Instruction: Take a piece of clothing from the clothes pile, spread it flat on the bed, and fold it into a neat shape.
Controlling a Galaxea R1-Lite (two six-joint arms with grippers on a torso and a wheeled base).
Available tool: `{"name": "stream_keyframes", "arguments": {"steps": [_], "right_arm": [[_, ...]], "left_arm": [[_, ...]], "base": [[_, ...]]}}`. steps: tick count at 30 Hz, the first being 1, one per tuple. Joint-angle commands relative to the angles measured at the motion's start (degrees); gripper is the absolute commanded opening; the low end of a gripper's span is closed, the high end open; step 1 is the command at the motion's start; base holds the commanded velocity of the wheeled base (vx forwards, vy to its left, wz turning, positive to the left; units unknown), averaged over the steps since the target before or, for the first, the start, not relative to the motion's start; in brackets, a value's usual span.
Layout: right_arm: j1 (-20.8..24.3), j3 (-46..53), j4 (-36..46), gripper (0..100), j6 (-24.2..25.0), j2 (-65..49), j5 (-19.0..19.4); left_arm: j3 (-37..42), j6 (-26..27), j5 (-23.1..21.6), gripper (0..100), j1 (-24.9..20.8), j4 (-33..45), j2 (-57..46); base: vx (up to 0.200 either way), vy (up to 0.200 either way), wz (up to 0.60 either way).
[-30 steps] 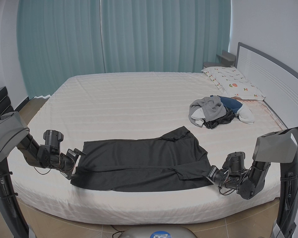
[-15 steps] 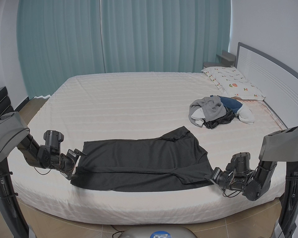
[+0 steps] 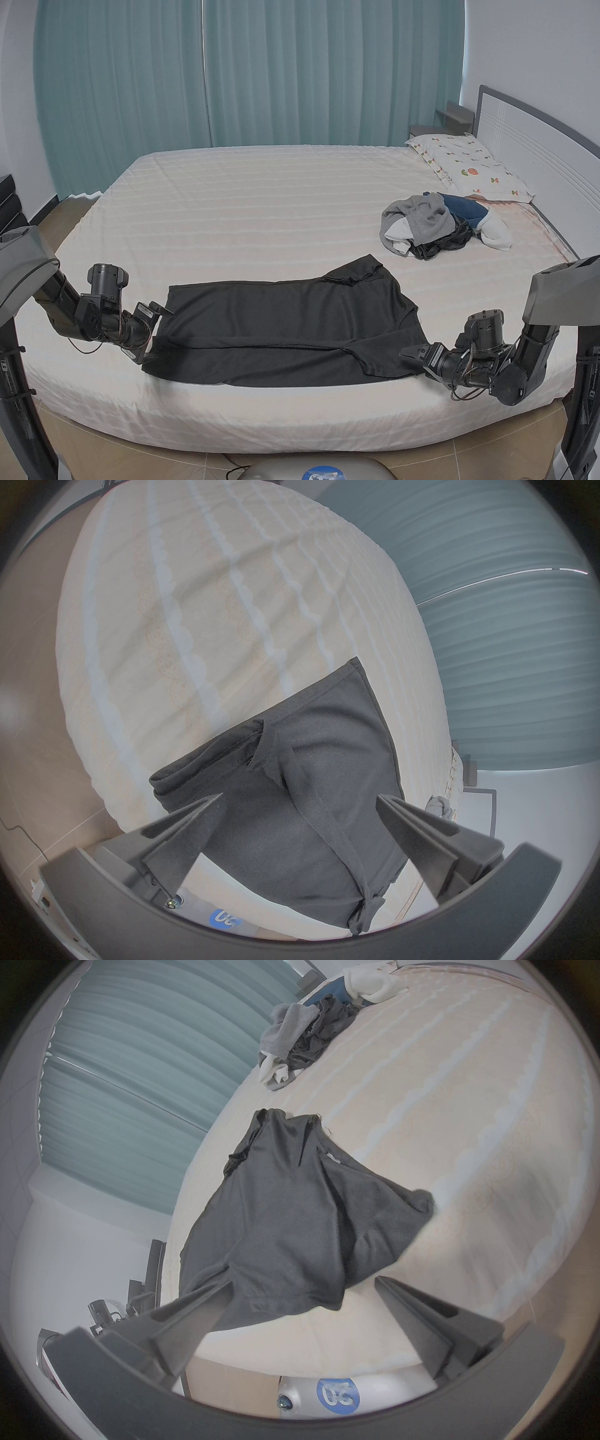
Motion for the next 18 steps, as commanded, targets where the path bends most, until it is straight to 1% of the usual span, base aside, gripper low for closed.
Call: {"name": "stream_keyframes", "arguments": {"steps": [1, 3, 5, 8, 11, 18], "right_arm": [[-0.5, -0.2, -1.0, 100, 0.6, -1.8, 0.0], [-1.3, -0.3, -1.6, 100, 0.9, -2.2, 0.1], [-2.2, -0.5, -3.2, 100, 3.1, -2.2, 0.1], [-2.7, -1.1, -5.2, 100, 5.1, -1.8, 0.1], [-3.0, -1.2, -5.8, 100, 5.6, -1.6, 0.1], [-3.0, -1.3, -5.8, 100, 5.7, -1.3, 0.2]], "left_arm": [[0.3, -0.4, 0.0, 100, 0.0, -0.8, -0.2], [0.4, -0.6, 0.0, 100, 0.1, -1.2, -0.3], [0.4, -0.7, -0.1, 100, 0.3, -1.5, -0.5], [0.2, -1.3, 0.0, 100, 0.6, -1.5, -0.5], [-0.6, -3.8, -0.1, 100, 0.8, -1.5, -0.6], [-0.5, -3.9, -0.3, 100, 0.6, -1.5, -1.0]], "base": [[0.0, 0.0, 0.0], [0.0, 0.0, 0.0], [0.0, 0.0, 0.0], [0.0, 0.0, 0.0], [0.0, 0.0, 0.0], [0.0, 0.0, 0.0]]}}
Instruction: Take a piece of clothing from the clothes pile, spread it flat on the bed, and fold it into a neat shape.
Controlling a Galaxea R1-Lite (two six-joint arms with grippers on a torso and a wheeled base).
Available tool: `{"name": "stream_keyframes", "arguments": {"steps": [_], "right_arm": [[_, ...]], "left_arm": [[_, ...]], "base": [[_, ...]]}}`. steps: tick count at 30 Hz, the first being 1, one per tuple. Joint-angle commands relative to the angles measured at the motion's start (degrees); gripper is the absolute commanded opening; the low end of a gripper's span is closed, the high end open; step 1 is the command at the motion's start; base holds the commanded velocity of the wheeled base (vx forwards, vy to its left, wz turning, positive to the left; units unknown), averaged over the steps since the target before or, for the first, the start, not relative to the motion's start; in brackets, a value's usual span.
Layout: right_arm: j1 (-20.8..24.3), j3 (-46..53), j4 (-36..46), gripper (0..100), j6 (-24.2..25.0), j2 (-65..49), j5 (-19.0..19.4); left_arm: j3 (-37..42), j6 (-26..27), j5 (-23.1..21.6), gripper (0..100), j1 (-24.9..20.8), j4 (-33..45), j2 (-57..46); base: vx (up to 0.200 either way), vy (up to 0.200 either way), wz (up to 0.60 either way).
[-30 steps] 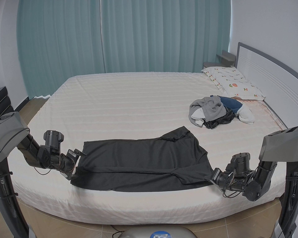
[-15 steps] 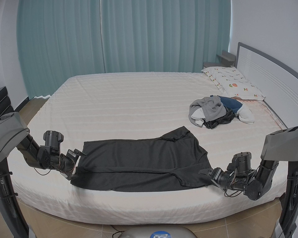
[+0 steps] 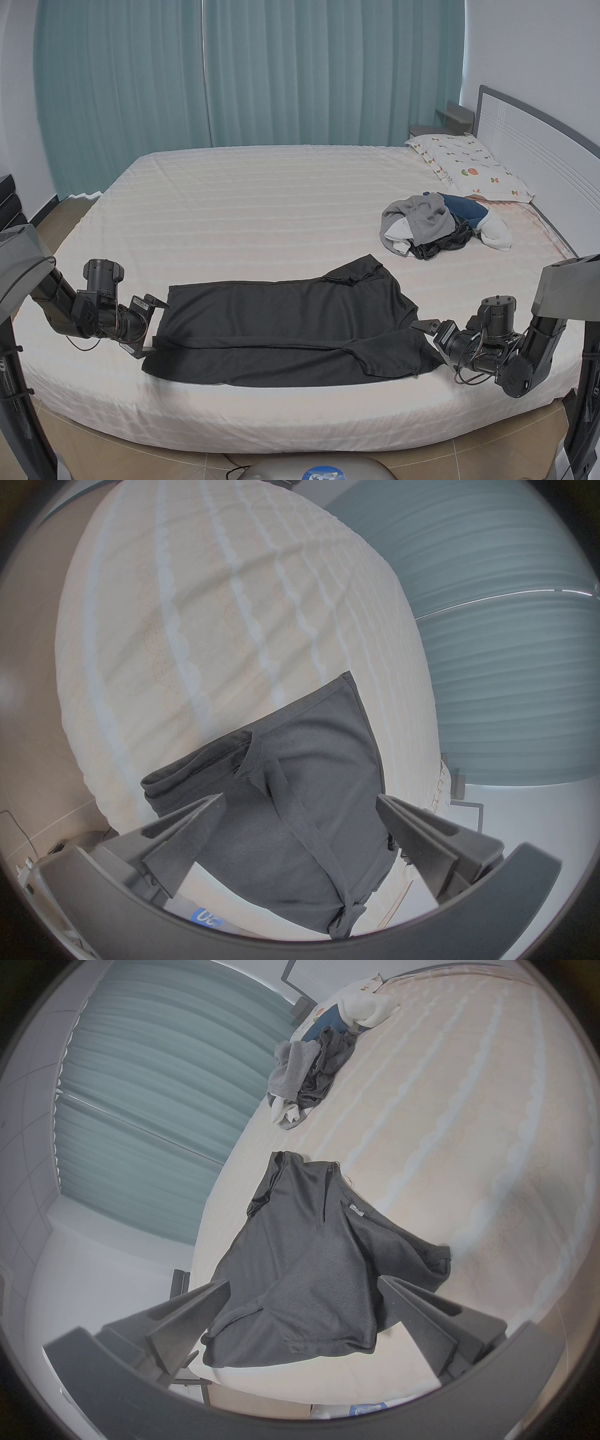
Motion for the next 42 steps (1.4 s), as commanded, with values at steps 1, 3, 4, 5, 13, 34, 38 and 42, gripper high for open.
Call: {"name": "stream_keyframes", "arguments": {"steps": [1, 3, 4, 5, 13, 34, 38, 42], "right_arm": [[0.0, -0.1, 0.0, 100, 0.0, 0.2, 0.0], [0.0, 0.0, -0.2, 100, 0.1, 0.1, 0.0], [0.0, 0.0, -0.2, 100, 0.0, 0.1, 0.0], [0.0, 0.0, -0.2, 100, 0.0, 0.1, 0.0], [0.1, 0.0, -0.2, 100, 0.0, 0.3, 0.0], [0.1, 0.0, -0.2, 100, 0.0, 0.9, 0.0], [0.1, -0.1, -0.2, 100, 0.0, 0.9, 0.0], [0.1, -0.1, -0.3, 100, 0.0, 0.9, 0.0]], "left_arm": [[0.0, -0.1, 0.1, 100, 0.0, 0.0, -0.3], [0.1, -0.3, -0.9, 100, 0.3, 0.0, -0.6], [0.0, -0.3, -1.4, 100, 0.5, 0.0, -0.4], [0.0, -0.1, -1.8, 100, 0.6, 0.1, -0.4], [0.0, 0.2, -1.9, 100, 0.4, 0.2, -0.3], [0.3, 0.1, -1.7, 100, 0.5, 0.1, -0.6], [0.4, 0.1, -1.7, 100, 0.5, 0.1, -0.5], [0.4, 0.1, -1.8, 100, 0.5, 0.1, -0.4]], "base": [[0.0, 0.0, 0.0], [0.0, 0.0, 0.0], [0.0, 0.0, 0.0], [0.0, 0.0, 0.0], [0.2, 0.0, 0.0], [0.01, 0.076, 0.0], [0.0, 0.05, 0.0], [0.0, 0.0, 0.0]]}}
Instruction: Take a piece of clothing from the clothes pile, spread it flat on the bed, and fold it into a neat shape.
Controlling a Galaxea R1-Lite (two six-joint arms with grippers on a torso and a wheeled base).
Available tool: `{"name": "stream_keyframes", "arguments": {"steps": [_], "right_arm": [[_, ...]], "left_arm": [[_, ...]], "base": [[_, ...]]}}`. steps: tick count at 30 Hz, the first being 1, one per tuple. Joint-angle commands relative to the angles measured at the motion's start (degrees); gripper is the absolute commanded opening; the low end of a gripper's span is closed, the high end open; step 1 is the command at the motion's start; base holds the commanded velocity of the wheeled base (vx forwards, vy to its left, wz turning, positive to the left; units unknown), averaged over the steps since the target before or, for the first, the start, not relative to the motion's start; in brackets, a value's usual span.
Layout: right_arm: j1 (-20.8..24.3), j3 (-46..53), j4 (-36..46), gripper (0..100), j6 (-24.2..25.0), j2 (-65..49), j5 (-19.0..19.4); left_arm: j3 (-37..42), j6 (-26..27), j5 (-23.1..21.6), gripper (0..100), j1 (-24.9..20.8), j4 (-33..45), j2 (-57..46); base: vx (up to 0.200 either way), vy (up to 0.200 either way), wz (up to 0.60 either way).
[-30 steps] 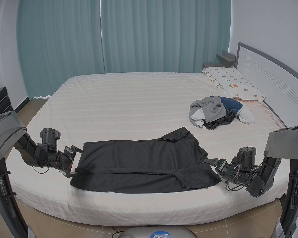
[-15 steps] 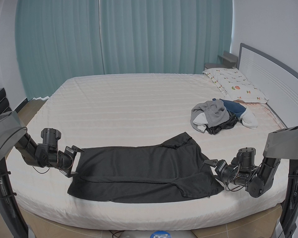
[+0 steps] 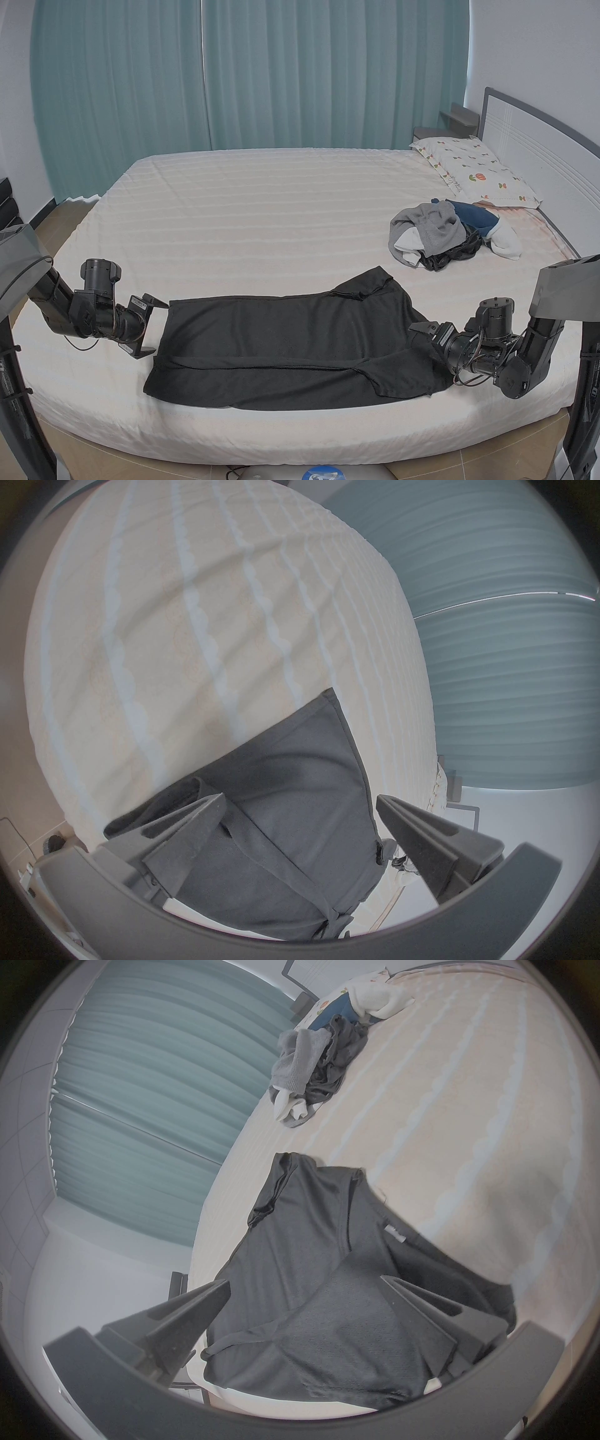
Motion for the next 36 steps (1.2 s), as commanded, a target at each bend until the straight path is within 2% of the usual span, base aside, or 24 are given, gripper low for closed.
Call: {"name": "stream_keyframes", "arguments": {"steps": [1, 14, 19, 25, 29, 32, 36], "right_arm": [[0.0, 0.1, -0.1, 100, 0.0, 0.1, 0.0], [0.0, 0.0, -1.0, 100, 0.0, 0.2, -0.1], [-0.1, 0.0, -1.0, 100, 0.0, 0.1, -0.1], [-0.1, 0.2, -1.0, 100, 0.0, 0.1, -0.1], [-0.2, 0.2, -1.0, 100, 0.0, 0.2, -0.1], [-0.2, 0.2, -1.0, 100, 0.0, 0.3, -0.1], [-0.3, 0.2, -1.0, 100, 0.0, 0.6, -0.1]], "left_arm": [[-0.1, 0.0, -0.1, 100, 0.0, -0.1, 0.2], [-0.1, 0.0, -0.1, 100, -0.1, -0.1, 0.0], [-0.5, 0.1, 0.2, 100, -0.5, -0.1, -0.2], [-3.4, 0.5, 0.6, 100, -0.6, -0.1, -0.2], [-4.1, 3.4, 0.7, 100, -0.6, -0.1, -0.1], [-5.2, 8.9, 1.4, 100, -0.6, -0.2, 1.5], [-10.9, 11.3, 3.6, 100, -0.6, -0.1, 5.0]], "base": [[0.0, 0.0, 0.0], [0.0, 0.0, 0.0], [0.12, 0.0, 0.0], [0.0, 0.0, 0.0], [0.0, 0.0, 0.0], [0.0, 0.0, 0.0], [0.0, 0.0, 0.0]]}}
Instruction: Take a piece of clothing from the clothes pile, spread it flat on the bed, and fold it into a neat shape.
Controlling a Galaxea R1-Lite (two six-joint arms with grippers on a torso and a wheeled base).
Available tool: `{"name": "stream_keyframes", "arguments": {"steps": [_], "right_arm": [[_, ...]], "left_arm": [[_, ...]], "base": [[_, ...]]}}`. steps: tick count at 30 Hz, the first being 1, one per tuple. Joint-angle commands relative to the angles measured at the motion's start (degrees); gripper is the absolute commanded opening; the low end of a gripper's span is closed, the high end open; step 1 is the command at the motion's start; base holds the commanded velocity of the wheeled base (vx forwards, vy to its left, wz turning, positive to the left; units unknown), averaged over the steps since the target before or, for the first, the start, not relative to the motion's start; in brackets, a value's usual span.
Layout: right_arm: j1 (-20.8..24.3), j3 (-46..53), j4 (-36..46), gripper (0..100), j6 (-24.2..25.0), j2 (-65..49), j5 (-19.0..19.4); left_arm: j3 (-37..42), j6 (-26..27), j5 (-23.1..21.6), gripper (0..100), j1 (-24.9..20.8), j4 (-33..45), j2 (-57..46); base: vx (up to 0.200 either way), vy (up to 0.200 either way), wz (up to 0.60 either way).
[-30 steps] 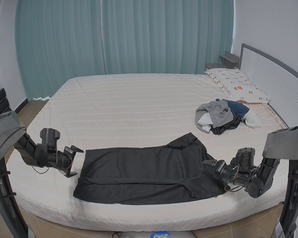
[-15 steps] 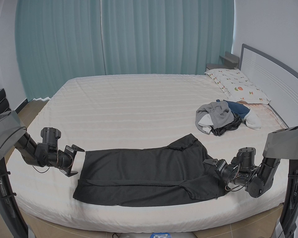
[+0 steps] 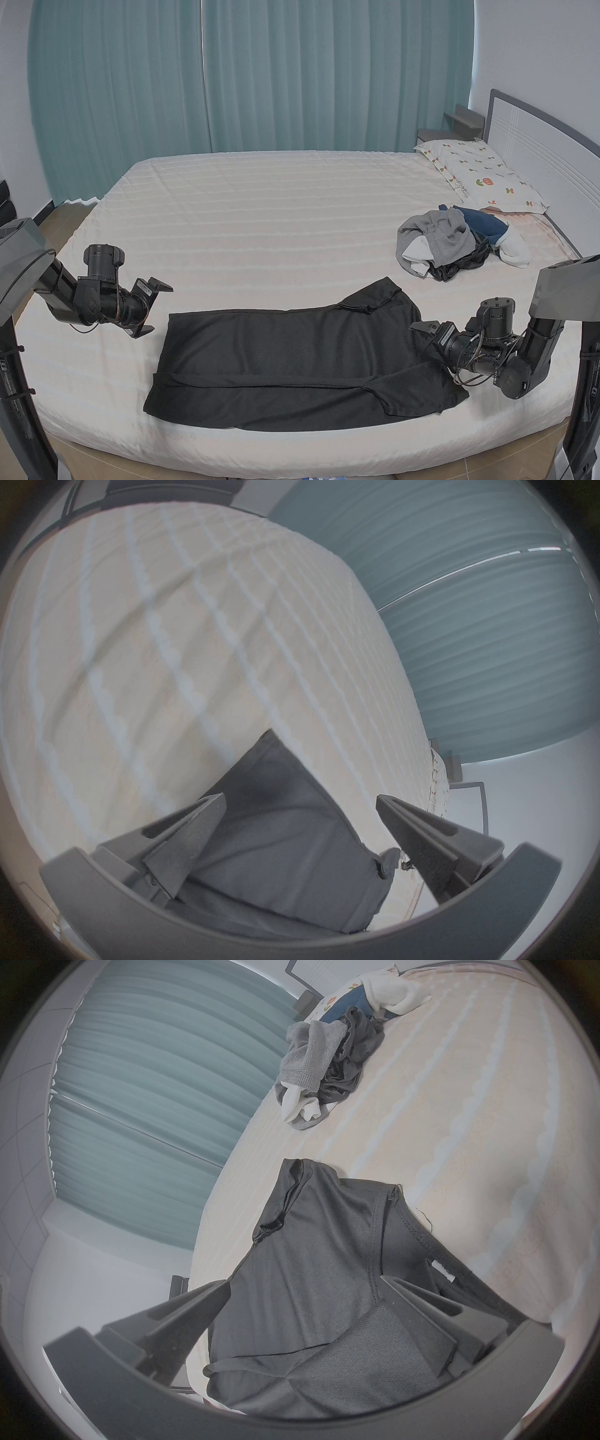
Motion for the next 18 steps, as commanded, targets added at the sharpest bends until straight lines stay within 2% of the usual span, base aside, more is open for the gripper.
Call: {"name": "stream_keyframes", "arguments": {"steps": [1, 3, 5, 12, 15, 18], "right_arm": [[-0.1, 0.0, 0.0, 100, 0.0, 0.4, 0.0], [-0.1, 0.0, 0.0, 100, 0.0, 0.5, 0.0], [-0.2, -0.1, 0.0, 100, 0.0, 1.1, 0.0], [-0.2, -0.2, 0.0, 100, -0.1, 2.0, 0.1], [-0.1, -0.2, 0.1, 100, -0.1, 2.3, 0.2], [-0.2, -0.2, 0.0, 100, -0.1, 3.1, 0.9]], "left_arm": [[-6.8, 1.9, 2.1, 100, -0.1, 0.0, 5.5], [-8.2, 2.5, 2.2, 100, -0.1, 0.0, 6.8], [-11.6, 6.2, 2.2, 100, -0.1, 0.0, 10.6], [-15.4, 16.3, 1.6, 100, -0.4, -0.4, 16.2], [-17.3, 17.5, 0.3, 100, -0.3, -0.6, 17.2], [-19.2, 18.2, 0.9, 100, -0.7, -1.4, 19.3]], "base": [[0.0, 0.0, 0.0], [0.0, 0.0, 0.0], [0.0, 0.0, 0.0], [0.0, 0.0, 0.0], [0.0, 0.0, 0.0], [0.0, 0.0, 0.0]]}}
